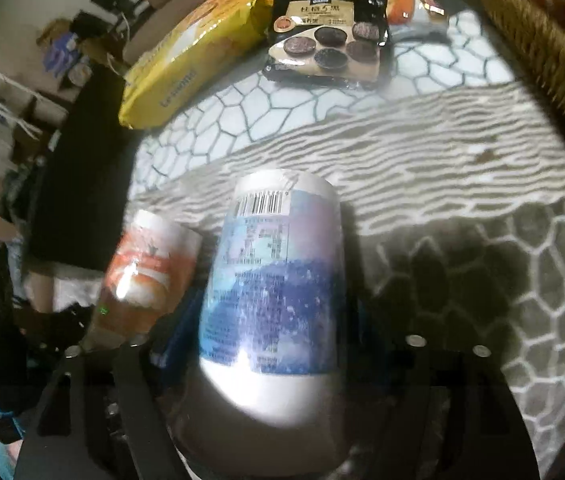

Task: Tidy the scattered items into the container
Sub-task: 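Carry both held cups over the black box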

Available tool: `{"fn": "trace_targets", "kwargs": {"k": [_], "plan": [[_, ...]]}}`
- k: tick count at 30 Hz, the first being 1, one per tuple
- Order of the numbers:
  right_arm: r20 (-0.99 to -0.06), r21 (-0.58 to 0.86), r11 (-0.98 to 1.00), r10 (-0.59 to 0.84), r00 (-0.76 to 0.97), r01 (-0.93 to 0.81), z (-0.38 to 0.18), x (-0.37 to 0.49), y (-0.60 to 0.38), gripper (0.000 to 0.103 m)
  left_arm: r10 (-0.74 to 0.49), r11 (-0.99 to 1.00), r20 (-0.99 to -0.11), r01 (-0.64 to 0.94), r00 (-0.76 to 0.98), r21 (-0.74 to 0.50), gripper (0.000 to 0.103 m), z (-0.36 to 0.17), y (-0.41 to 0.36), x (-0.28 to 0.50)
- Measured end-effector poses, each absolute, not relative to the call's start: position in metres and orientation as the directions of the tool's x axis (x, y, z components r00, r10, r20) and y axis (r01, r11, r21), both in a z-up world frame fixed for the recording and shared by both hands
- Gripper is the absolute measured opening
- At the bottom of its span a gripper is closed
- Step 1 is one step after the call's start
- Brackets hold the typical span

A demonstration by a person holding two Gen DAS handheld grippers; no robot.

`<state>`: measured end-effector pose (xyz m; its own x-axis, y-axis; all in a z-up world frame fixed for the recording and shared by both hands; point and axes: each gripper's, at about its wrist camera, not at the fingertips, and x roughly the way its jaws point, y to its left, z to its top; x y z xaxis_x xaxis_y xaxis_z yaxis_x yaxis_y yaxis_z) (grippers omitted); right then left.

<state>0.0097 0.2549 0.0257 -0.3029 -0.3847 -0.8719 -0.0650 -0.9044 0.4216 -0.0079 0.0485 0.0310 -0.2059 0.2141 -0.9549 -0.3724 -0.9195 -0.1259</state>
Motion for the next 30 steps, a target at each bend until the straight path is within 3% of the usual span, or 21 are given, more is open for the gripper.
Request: {"fn": "trace_targets", "kwargs": {"k": [3,7,23,30], "plan": [[-0.863,0.442,-0.896,-0.412,-0.294,-0.040,0.022,0.012,0.250,0.073,0.230,-0.919,-0.949,-0.370,-0.215,-0.139,0.072,0.027,0.047,-0.007],[-0.837,0.494,-0.868,-0.455,-0.305,-0.058,0.029,0.010,0.254,0.072,0.281,-0.920,-0.935,-0.337,-0.217,-0.198,0.071,0.036,0.035,-0.008],[-0.760,0.533,-0.842,-0.521,-0.388,0.087,0.135,-0.002,0.195,0.071,0.437,-0.886,-0.820,-0.333,-0.370,-0.322,0.070,0.168,-0.045,-0.003],[-0.746,0.500,-0.850,-0.520,-0.416,0.166,0.186,-0.035,0.147,0.071,0.371,-0.925,-0.794,-0.269,-0.482,-0.269,0.070,0.226,-0.121,-0.033]]}}
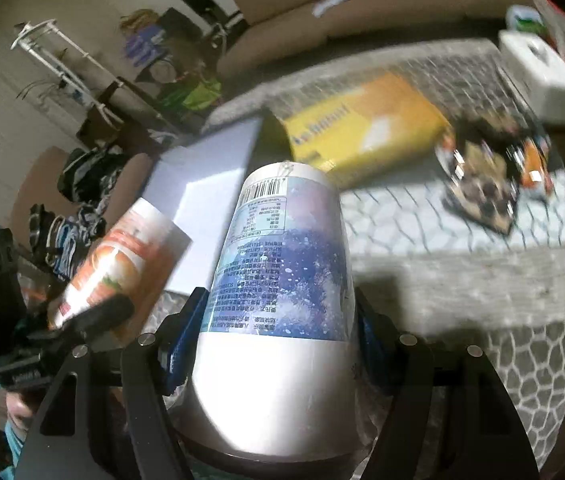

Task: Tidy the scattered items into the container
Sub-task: 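Carry both held cups over the black box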

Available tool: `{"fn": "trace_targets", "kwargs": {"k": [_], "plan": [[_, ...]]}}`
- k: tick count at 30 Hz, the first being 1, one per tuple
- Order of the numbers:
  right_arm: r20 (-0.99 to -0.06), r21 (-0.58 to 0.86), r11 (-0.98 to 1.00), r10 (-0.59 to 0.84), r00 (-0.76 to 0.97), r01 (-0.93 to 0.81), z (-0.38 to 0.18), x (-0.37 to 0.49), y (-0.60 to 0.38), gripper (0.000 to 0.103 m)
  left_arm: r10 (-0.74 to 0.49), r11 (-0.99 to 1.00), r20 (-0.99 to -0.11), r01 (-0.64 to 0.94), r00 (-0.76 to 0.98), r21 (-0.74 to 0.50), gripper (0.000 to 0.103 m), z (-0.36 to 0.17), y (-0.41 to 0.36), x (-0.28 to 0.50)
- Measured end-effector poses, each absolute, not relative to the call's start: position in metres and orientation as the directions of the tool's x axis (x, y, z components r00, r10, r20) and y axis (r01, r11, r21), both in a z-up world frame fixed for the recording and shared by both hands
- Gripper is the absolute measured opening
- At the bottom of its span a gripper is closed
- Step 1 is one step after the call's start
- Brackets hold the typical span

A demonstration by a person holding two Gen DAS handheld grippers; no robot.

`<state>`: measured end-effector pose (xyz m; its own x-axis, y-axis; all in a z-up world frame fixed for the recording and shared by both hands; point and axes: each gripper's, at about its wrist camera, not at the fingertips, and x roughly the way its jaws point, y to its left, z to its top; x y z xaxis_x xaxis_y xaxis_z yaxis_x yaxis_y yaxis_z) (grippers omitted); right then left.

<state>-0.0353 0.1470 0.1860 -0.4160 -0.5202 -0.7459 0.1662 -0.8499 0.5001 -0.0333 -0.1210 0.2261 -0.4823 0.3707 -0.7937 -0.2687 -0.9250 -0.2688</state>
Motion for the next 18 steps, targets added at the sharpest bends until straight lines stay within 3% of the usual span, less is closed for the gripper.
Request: {"fn": "trace_targets", "kwargs": {"k": [9,18], "plan": [[-0.752,0.500,-0.848,-0.526,-0.397,0.175,0.203,-0.128,0.073,0.071,0.304,-0.953,-0.833,-0.153,-0.463,-0.263,0.070,0.200,-0.180,-0.102],[-0.757,0.541,-0.838,-0.521,-0.394,0.067,0.181,-0.208,0.052,0.071,0.312,-0.950,-0.884,-0.085,-0.348,-0.302,0.070,0.132,-0.170,-0.169]]}}
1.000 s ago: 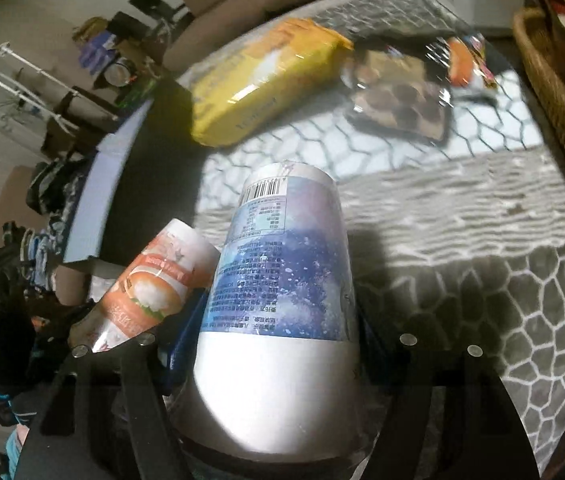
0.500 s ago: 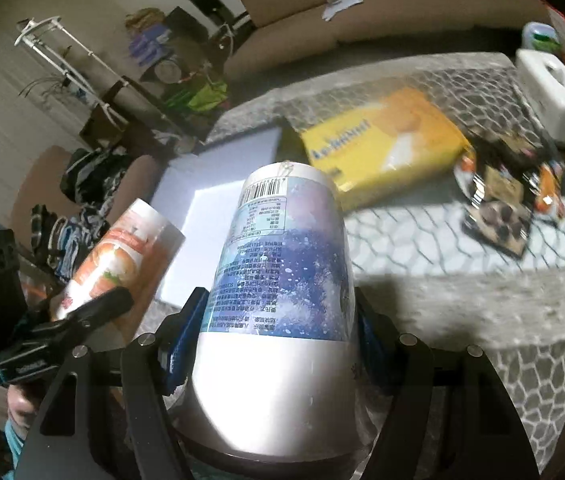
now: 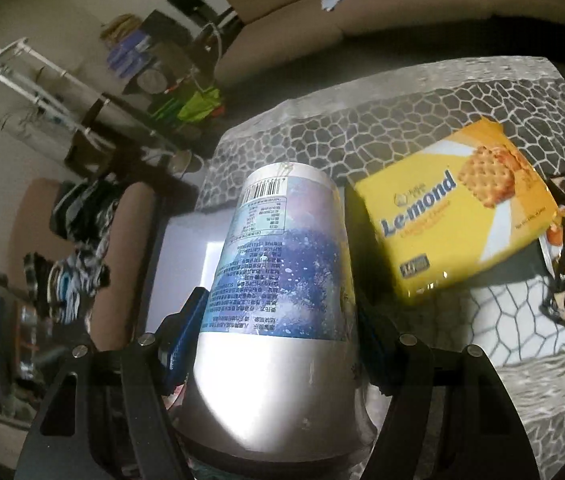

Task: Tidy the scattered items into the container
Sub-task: 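Carry both held cups over the black box, then lower the orange cup into the box with the left tool while the right tool drops the white-and-blue cup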

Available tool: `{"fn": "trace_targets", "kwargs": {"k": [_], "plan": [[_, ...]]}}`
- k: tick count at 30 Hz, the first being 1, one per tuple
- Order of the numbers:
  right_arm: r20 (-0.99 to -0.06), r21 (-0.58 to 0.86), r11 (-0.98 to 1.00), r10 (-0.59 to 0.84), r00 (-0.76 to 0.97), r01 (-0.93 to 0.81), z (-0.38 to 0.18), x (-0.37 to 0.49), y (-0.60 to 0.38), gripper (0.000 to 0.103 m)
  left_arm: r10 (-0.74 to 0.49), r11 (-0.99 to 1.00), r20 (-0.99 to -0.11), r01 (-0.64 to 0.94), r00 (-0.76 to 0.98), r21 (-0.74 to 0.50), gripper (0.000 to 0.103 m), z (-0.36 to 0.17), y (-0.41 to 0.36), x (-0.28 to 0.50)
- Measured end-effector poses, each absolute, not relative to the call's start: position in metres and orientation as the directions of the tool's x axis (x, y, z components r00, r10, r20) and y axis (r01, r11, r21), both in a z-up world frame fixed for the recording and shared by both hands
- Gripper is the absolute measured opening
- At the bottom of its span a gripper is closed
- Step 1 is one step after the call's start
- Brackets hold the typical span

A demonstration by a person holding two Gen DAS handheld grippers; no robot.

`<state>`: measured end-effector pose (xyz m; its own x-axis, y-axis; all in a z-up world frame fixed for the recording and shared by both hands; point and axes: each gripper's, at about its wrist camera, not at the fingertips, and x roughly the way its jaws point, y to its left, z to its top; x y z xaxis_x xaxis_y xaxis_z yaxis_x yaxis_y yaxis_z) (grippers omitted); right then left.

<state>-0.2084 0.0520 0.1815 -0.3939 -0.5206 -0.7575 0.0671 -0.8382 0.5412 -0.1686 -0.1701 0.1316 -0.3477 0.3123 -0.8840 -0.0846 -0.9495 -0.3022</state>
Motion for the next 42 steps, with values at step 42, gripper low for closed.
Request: {"fn": "trace_targets", "kwargs": {"k": [42], "plan": [[-0.885,0.157,-0.978,-0.202,-0.418,0.140,0.108,-0.252,-0.053,0.070,0.374,-0.912,-0.858,0.028,-0.351,-0.409,0.068,0.110,-0.264,-0.160]]}}
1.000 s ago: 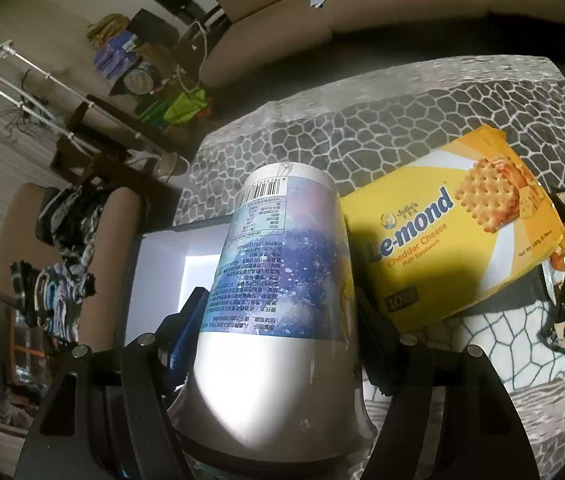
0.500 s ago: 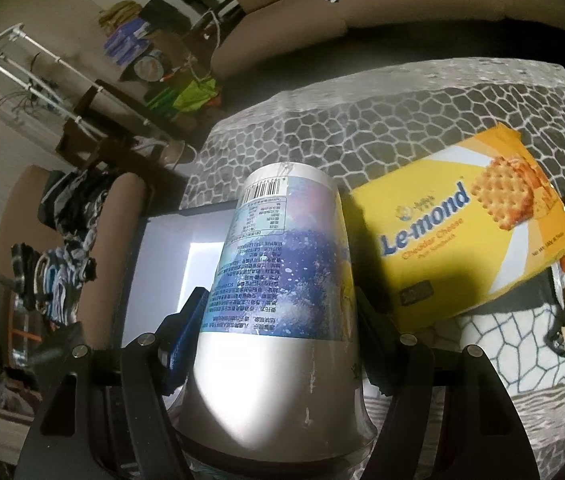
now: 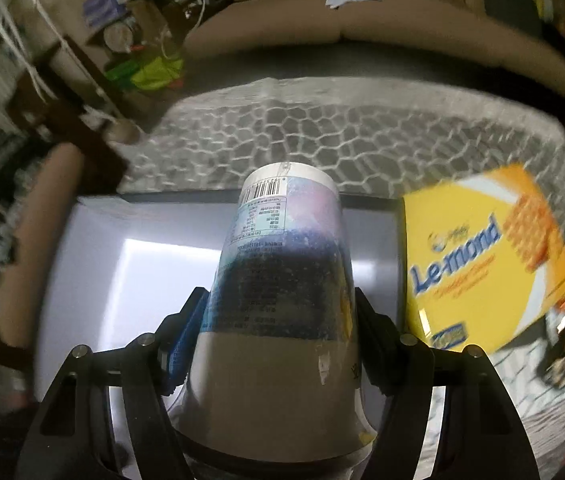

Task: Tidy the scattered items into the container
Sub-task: 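Lower the orange cup into the box with the left tool while the right tool drops the white-and-blue cup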

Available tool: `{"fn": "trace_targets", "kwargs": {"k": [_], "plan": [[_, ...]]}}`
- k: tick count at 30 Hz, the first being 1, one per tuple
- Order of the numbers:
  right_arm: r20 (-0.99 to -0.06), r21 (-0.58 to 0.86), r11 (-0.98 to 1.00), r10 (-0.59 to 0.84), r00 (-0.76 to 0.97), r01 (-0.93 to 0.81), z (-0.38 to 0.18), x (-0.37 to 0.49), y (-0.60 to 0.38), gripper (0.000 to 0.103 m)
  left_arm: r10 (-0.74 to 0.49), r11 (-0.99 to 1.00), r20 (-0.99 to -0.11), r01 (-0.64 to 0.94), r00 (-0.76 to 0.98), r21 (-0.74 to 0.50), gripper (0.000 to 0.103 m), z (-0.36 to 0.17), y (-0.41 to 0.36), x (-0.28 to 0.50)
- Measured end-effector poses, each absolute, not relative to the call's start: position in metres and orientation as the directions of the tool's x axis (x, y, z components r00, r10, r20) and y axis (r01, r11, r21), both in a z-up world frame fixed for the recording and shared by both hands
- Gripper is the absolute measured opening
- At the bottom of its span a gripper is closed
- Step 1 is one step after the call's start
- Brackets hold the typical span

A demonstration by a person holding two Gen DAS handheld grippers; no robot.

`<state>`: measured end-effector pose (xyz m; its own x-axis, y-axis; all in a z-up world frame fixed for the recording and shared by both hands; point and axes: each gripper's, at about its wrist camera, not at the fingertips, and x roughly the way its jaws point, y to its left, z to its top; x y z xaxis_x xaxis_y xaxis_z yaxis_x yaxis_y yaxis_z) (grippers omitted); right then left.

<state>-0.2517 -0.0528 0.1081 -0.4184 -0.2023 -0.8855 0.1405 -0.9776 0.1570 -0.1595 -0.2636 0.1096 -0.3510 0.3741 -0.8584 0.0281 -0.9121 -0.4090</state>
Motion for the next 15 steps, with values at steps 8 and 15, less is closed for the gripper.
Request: {"fn": "trace_targets", "kwargs": {"k": [8,15], "plan": [[-0.883,0.091,-0.981,-0.160,-0.441,0.174,0.112,-0.250,-0.046,0.068,0.375,-0.915,-0.871,0.028,-0.317,-0.403,0.070,0.095,-0.260,-0.170],[-0.851,0.166,-0.960,-0.255,-0.459,0.224,0.147,-0.222,-0.016,0.067,0.366,-0.922,-0.899,0.040,-0.242,-0.386,0.070,0.076,-0.231,-0.201]]}}
